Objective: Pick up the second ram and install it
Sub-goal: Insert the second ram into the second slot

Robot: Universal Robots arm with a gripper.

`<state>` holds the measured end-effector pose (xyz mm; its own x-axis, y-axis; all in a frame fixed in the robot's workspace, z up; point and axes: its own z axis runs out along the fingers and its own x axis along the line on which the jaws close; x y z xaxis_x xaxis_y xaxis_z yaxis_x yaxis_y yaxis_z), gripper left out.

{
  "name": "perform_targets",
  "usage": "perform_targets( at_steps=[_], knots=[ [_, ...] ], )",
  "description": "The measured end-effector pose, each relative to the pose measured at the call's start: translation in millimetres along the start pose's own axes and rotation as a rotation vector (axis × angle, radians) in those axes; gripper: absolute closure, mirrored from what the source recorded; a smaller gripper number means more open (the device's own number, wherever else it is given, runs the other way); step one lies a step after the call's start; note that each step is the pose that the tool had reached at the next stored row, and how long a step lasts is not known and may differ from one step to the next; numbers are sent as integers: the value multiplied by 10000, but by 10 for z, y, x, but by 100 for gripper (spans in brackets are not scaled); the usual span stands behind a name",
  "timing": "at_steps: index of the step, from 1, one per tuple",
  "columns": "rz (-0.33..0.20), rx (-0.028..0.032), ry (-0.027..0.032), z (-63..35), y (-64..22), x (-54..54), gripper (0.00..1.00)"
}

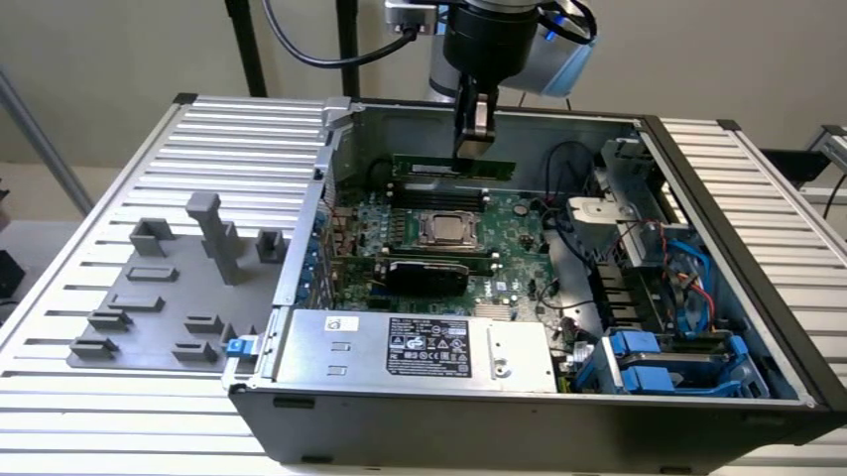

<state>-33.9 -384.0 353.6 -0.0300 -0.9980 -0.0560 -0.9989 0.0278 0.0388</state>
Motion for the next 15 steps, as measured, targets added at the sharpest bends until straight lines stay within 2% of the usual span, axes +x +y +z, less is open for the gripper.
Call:
perform_targets(
  at_steps=[7,10,15],
  knots=[
    [0,4,13,4,0,0,87],
    [11,24,41,54,24,-1,87],
    [78,29,45,150,116,-17,87]
  ],
)
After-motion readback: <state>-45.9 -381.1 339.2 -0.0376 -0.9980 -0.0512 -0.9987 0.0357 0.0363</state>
